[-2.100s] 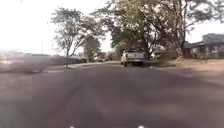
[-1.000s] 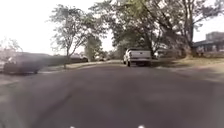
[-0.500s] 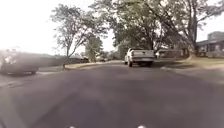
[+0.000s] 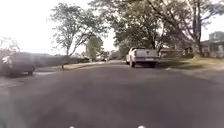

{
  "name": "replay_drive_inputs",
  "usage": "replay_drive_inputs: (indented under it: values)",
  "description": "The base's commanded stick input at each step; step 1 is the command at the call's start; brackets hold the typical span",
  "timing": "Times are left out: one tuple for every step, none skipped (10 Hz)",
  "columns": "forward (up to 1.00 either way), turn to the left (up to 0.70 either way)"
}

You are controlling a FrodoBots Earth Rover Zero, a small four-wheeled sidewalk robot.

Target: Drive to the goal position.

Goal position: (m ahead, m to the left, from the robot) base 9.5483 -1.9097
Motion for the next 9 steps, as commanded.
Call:
replay_drive_inputs:
  values:
    - [1.00, -0.01]
    - [1.00, -0.01]
    - [1.00, -0.01]
    - [1.00, -0.01]
    - [1.00, -0.01]
    - [1.00, -0.03]
    - [1.00, -0.15]
    - [1.00, -0.36]
    - [1.00, -0.41]
